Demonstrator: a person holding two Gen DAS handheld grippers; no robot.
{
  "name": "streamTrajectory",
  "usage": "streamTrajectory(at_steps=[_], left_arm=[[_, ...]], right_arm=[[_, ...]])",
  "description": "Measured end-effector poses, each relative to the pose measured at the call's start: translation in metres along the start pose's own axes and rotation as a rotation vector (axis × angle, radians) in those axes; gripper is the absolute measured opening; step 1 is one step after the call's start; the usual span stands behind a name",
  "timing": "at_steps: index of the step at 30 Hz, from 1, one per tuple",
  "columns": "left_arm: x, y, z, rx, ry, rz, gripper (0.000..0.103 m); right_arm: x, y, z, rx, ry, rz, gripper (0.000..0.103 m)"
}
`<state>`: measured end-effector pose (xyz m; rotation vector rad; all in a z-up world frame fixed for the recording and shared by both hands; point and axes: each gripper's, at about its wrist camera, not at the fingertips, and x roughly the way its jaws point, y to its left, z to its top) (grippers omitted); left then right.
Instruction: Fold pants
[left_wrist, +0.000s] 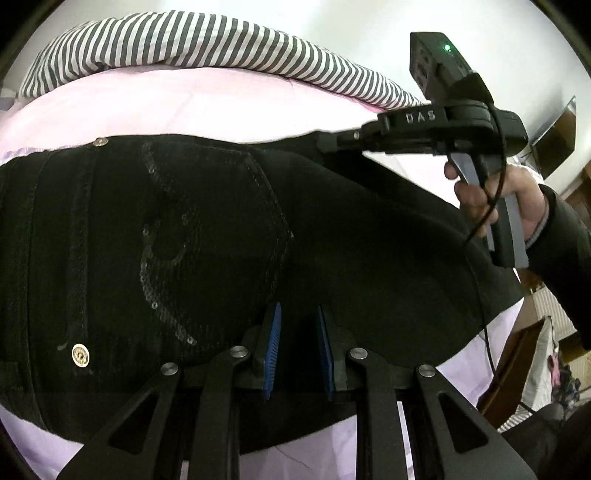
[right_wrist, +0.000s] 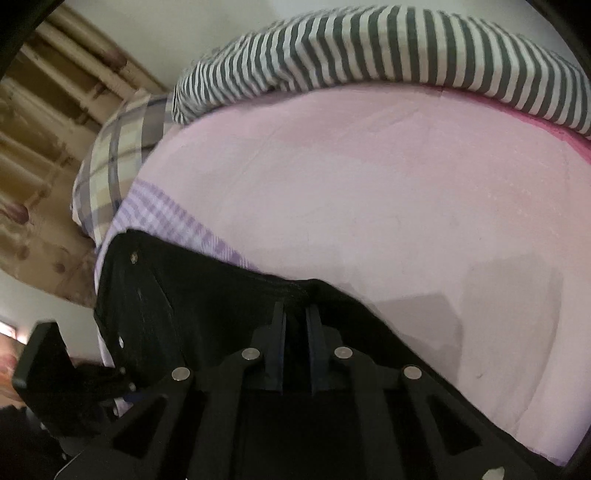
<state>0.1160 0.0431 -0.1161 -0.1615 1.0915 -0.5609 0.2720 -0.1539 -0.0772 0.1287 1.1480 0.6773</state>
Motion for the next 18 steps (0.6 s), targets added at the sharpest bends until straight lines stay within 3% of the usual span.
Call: streamTrajectory(at_steps=[4,8,12,15,18], left_arm=[[-0.005,0.003,-0.001,-0.015,0.005,-0.015,0.021],[-0.009,0.000,-0.006,0.000,0.008,0.001,0.021],[-0.011,-0.001,-0.007,0.008,0.020,0.009,0.021],[-0.015,0.002,-0.003,-0.033,0.029,0.008,0.021],[-0.025,-0.001,0.005,-0.019,-0.024,0.030,0.021]], right_arm=[[0.007,-0.003,0.008,-0.009,-0.034,-0.067,0.005],[0.014,-0.008,0.010,0.017,-0.044,-0.065,0.006],[-0.013,-0.009,0.008,0.047,-0.091,-0.096,0.030],[-0.056,-0.014,-0.004,0.071,-0.187,-0.149,0.035],[-0.090,-0.022,-0.029,0.107,-0.225,-0.211,0.046]])
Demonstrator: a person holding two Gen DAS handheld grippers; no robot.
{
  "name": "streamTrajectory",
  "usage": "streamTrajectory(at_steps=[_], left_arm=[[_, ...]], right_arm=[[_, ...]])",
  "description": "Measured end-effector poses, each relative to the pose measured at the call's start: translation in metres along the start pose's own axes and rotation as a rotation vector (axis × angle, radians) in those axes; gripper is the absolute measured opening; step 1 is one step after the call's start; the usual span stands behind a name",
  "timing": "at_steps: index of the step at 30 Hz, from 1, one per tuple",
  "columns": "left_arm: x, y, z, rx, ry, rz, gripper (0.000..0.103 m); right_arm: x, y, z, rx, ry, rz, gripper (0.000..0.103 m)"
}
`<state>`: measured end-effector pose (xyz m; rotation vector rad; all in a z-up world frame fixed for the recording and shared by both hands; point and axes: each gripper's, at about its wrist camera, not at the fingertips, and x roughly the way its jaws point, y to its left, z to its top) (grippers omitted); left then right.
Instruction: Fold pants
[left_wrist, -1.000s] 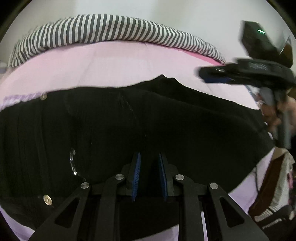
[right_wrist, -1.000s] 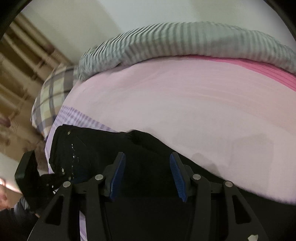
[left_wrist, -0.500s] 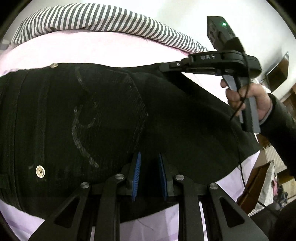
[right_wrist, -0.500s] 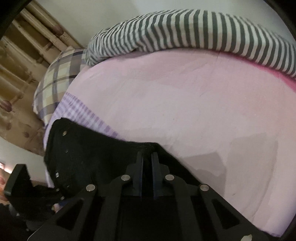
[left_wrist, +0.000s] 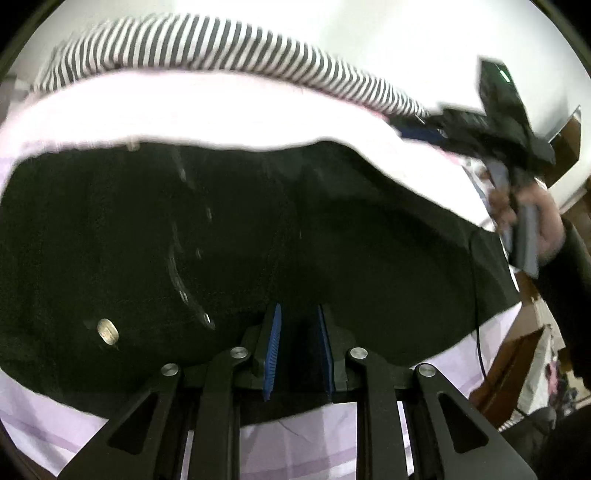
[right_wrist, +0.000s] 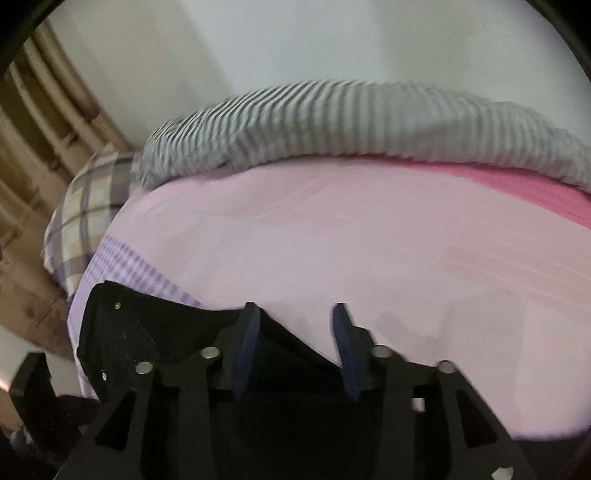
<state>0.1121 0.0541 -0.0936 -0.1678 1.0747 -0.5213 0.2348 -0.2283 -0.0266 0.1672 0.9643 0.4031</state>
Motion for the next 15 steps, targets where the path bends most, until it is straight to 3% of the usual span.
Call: streamTrajectory(at_steps=[5,8,12,15], left_arm=[[0.003,-0.015,0.017,0.041,-0.019,-0.013,0.021],[0.017,-0.029,0.020,0.085,0.003,-0.019,0.022],[0.041,-0.039,0.006,0.128,0.117,-0.024,0.021],[0.035,-0.039,-0.009,0.162,0.106,-0.019,0.023]], right_arm=[[-0.021,-0.025,-0.038,0.036,0.029,-0.117,0.047],[-0.021,-0.040,-0.062,0.092,0.056,-0.135,0.047],[-0.020,-0.047,-0.088,0.081,0.070,-0.199,0.047],[-0.023,-0.063,-0.101,0.112,0.073,-0.247,0.047]])
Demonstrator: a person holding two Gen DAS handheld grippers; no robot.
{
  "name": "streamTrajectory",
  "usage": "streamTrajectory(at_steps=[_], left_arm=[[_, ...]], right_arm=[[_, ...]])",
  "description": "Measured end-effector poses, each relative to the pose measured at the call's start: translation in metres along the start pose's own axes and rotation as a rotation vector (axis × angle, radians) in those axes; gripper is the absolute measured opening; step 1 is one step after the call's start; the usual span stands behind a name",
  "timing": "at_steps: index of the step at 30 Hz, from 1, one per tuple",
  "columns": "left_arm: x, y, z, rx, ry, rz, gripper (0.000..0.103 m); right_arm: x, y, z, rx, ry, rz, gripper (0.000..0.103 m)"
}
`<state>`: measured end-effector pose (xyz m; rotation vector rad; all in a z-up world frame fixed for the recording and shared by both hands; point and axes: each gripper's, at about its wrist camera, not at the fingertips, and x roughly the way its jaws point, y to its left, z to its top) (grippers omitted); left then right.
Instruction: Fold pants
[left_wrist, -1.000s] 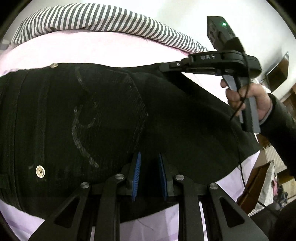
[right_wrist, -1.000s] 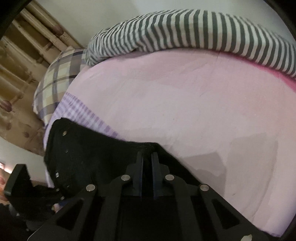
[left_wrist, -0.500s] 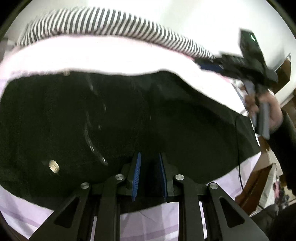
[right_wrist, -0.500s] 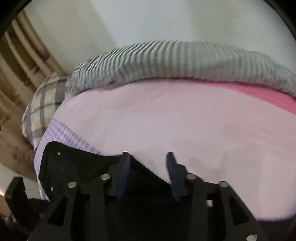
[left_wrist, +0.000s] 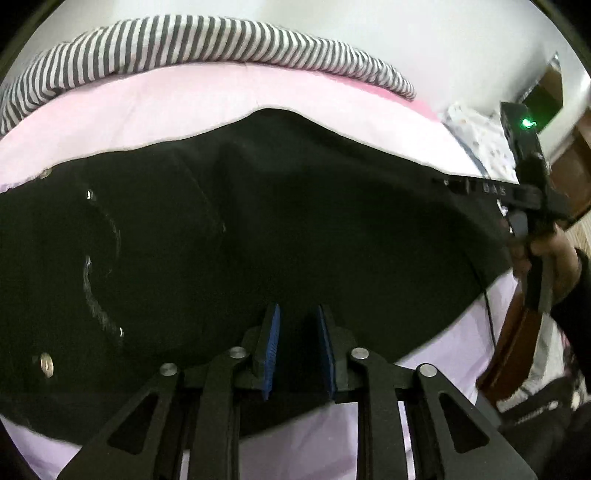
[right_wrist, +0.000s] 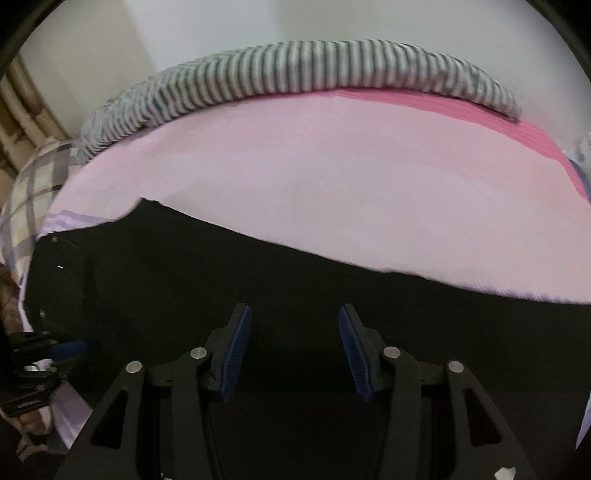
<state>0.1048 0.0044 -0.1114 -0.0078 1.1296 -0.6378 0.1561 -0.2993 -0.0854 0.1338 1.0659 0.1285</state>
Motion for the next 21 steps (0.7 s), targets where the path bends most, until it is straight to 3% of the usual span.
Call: streamTrajectory(at_steps=[4,10,14,18,21], left_arm=[[-0.006,0.003,-0.013,-0.011,0.010,-0.013,0.023],[-0.010,0.001,-0.017,-0.009,0.012,0.007,0.023],[-0.011,-0.002,-0.011,-0.020,0.025,0.029,0.023],[-0.020,-0.017,0.005,0.011,-0.046,0.071,0.023],[-0.019,-0.035,0.027,0.052,-0.090,0.080,0.025]], right_arm=[[-0.005,-0.034,-0.004,0.067,-0.043,-0.011,0.042],[-0.008,-0.076,0.003,0.151,-0.071,-0.144,0.044],[-0.022,-0.098,0.000,0.236,-0.089,-0.134,0.047],[-0.040,-0.095,-0.018,0.195,-0.106,-0.127,0.057],[-0.043,-0.089,-0.035,0.160,-0.089,-0.137,0.057]])
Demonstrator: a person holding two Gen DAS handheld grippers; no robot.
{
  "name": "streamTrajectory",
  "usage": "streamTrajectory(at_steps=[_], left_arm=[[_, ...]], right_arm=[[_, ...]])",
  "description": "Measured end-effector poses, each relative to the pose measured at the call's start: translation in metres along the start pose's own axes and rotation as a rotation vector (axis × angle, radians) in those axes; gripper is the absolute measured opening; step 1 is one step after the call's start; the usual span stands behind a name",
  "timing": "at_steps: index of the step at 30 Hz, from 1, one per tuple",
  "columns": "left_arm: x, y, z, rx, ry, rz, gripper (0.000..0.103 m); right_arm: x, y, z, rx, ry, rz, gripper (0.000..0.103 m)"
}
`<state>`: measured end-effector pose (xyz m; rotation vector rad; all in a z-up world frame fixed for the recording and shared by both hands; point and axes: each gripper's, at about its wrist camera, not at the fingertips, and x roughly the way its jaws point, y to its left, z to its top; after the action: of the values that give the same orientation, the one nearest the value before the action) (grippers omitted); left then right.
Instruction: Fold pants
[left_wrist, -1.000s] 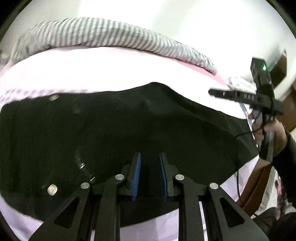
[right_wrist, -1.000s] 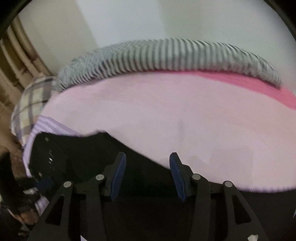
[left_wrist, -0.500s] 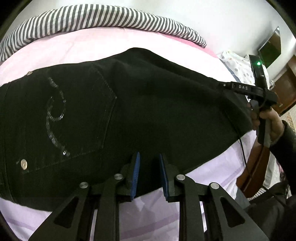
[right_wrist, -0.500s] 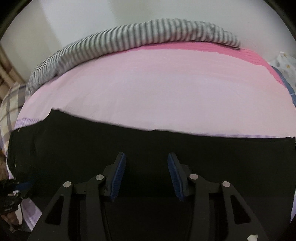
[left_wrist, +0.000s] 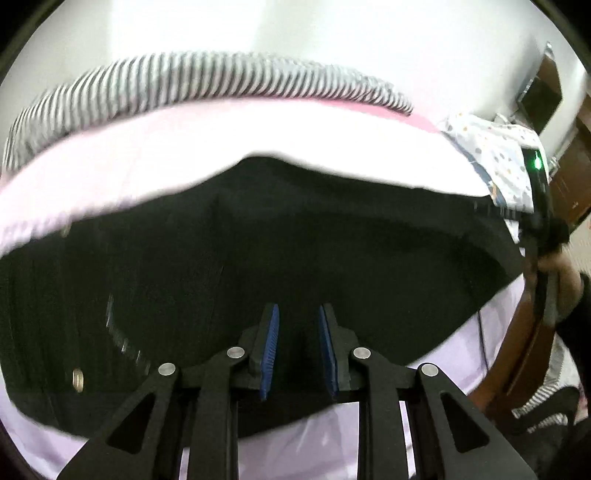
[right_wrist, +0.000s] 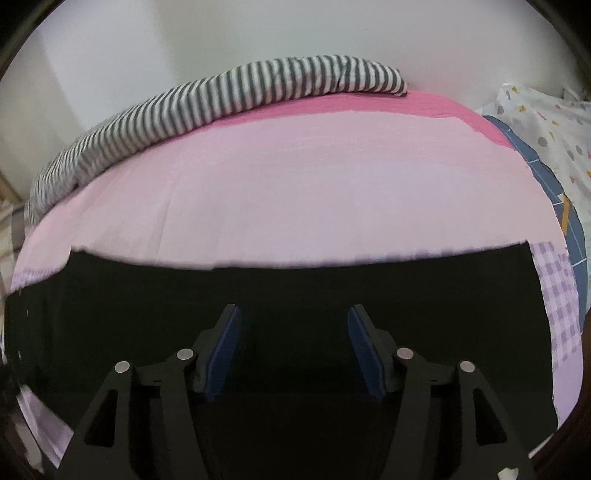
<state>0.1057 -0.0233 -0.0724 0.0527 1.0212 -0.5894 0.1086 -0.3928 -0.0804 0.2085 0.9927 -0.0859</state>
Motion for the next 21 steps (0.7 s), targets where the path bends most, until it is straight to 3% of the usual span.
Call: streamTrajectory(at_steps=[4,11,21], left_arm=[[0.022,-0.032,0.035,0.062,-0.017,-0.023,0.026],[0.065,-0.077,0.082,0.141,-0.002,-0.063,0.026],[0.119,-0.096,0.076,0.185,0.108,-0.033,0.026]], right_arm=[[-0.005,-0.006,-0.022,-0.007,0.008,-0.012,0.057],[-0.023,-0.056,-0.059,0.104,0.005,-0.009,0.057],[-0.053,-0.137,-0.090,0.247,-0.023,-0.103,0.056]])
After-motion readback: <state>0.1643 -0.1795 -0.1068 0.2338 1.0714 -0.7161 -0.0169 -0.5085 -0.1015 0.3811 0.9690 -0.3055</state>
